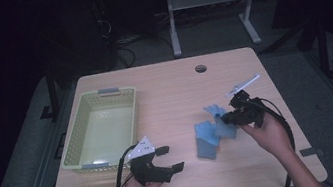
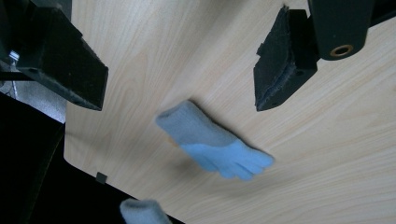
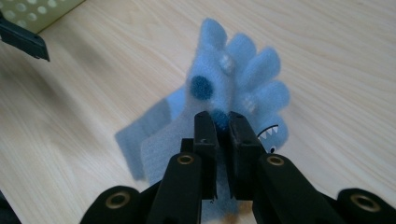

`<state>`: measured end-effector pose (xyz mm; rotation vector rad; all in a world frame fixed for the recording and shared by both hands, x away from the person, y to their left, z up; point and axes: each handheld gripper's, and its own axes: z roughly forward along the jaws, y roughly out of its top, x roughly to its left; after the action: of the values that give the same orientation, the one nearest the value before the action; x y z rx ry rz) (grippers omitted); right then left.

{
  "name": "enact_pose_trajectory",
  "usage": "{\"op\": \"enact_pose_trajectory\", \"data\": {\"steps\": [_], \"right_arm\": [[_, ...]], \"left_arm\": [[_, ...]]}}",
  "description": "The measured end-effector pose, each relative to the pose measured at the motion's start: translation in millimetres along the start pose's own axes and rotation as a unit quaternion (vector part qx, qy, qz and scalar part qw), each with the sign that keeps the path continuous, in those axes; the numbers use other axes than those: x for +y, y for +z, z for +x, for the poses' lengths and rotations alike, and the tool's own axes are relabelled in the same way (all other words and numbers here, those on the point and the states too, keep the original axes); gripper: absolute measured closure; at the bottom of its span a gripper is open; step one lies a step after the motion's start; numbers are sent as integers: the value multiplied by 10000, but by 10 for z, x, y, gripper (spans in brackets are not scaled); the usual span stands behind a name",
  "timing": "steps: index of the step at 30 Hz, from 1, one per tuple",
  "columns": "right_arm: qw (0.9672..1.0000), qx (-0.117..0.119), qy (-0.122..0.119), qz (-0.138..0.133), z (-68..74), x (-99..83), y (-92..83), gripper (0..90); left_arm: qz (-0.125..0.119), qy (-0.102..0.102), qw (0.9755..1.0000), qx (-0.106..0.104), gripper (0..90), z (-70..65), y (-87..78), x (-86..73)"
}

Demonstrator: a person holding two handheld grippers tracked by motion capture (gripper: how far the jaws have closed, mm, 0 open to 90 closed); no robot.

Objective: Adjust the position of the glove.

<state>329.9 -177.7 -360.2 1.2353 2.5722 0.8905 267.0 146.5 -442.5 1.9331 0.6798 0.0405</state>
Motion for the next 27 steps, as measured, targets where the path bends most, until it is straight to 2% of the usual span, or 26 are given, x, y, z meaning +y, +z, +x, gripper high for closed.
{"op": "enact_pose_trajectory", "data": {"steps": [5, 11, 12, 20, 23, 27], "right_arm": [[9999, 96, -61, 95, 114, 37, 164, 838], [9994, 288, 110, 173, 178, 18, 332, 837], [9994, 292, 53, 177, 194, 11, 360, 836], [9991, 318, 128, 265, 285, -16, 498, 833], [9991, 270, 52, 314, 315, -16, 521, 832], [9990, 262, 154, 323, 316, -27, 558, 832]], "left_arm": [[-21, 14, 10000, -19, 173, -11, -4, 7], [18, 35, 10000, -40, 173, -12, -10, 3], [15, 42, 10000, -38, 174, -12, -13, 4], [8, -20, 10000, -52, 173, -19, -15, 1], [27, -20, 10000, -59, 174, -19, -14, -1], [15, -52, 10000, -66, 173, -16, -19, -2]]}}
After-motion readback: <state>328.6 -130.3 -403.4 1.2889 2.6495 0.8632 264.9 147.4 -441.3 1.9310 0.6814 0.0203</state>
